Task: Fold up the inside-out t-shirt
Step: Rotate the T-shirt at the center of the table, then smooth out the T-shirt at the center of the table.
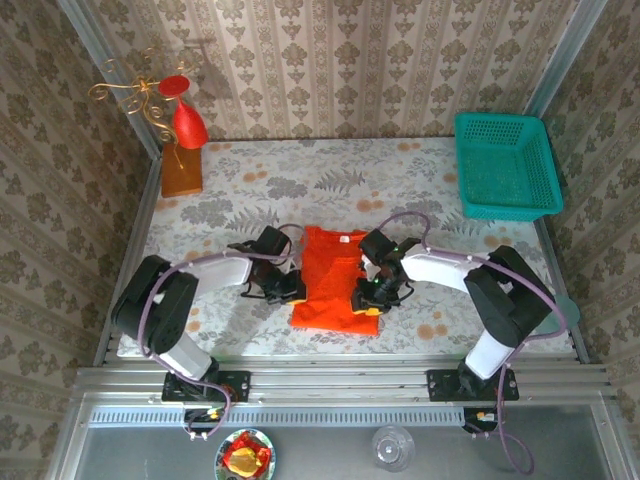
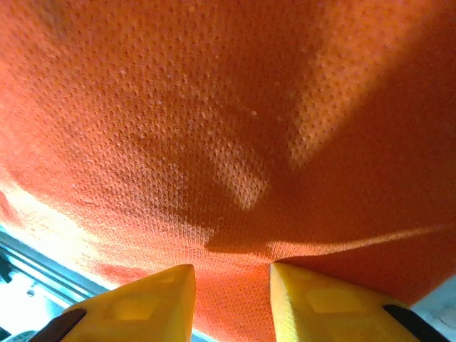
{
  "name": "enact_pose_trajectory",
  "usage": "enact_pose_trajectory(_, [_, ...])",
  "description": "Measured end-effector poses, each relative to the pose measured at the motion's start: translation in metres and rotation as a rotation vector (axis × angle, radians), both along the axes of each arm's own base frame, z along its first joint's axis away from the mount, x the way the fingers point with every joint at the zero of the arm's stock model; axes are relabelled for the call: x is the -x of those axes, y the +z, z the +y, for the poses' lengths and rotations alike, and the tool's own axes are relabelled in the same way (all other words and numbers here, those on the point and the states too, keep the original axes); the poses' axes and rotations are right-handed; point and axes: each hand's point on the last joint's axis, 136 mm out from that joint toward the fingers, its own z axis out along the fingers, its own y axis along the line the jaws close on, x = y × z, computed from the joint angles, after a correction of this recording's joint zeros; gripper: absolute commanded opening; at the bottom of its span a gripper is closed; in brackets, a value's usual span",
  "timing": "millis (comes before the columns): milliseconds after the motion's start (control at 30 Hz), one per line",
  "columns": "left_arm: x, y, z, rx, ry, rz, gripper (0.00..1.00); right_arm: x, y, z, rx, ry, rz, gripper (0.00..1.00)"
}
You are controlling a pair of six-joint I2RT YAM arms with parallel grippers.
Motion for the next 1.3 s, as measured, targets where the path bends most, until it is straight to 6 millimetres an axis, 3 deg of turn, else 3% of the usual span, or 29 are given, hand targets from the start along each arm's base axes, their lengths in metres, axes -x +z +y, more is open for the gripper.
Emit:
enact_pose_trajectory(67, [0.000, 0.010, -0.001, 0.017, 0.007, -0.019, 0.16, -0.001, 0.005, -0.004, 0.008, 0.002, -0.013, 0.34])
enact_pose_trajectory(167, [-0.015, 0.034, -0.003, 0.049, 0.031, -0.085, 0.21, -0.017, 0.018, -0.010, 0.009, -0.021, -0.053, 0.34])
enact_pose_trajectory(333, [-0.071, 0.076, 0.002, 0.078, 0.083, -0.233, 0.29, -0.074, 0.040, -0.032, 0.014, -0.143, -0.158, 0.33])
enact_pose_trajectory(467, [-0.117, 0.092, 0.006, 0.066, 0.086, -0.313, 0.34, -0.112, 0.039, -0.056, 0.044, -0.229, -0.185, 0.33])
enact_pose_trajectory(600, [-0.149, 0.088, 0.005, 0.030, 0.046, -0.337, 0.36, -0.143, 0.030, -0.073, 0.081, -0.268, -0.187, 0.34])
enact_pose_trajectory(733, [-0.164, 0.077, -0.001, 0.003, -0.022, -0.335, 0.37, -0.167, 0.029, -0.075, 0.089, -0.272, -0.202, 0.33])
enact_pose_trajectory(800, [-0.167, 0.070, -0.005, -0.007, -0.062, -0.336, 0.32, -0.177, 0.029, -0.074, 0.084, -0.268, -0.214, 0.32])
enact_pose_trajectory(1067, [-0.182, 0.058, -0.020, 0.005, -0.147, -0.338, 0.16, -0.189, 0.036, -0.049, -0.052, -0.246, -0.201, 0.27])
enact_pose_trajectory(1300, [-0.194, 0.010, -0.022, -0.052, -0.150, -0.272, 0.13, -0.189, 0.008, -0.038, -0.093, -0.237, -0.128, 0.27])
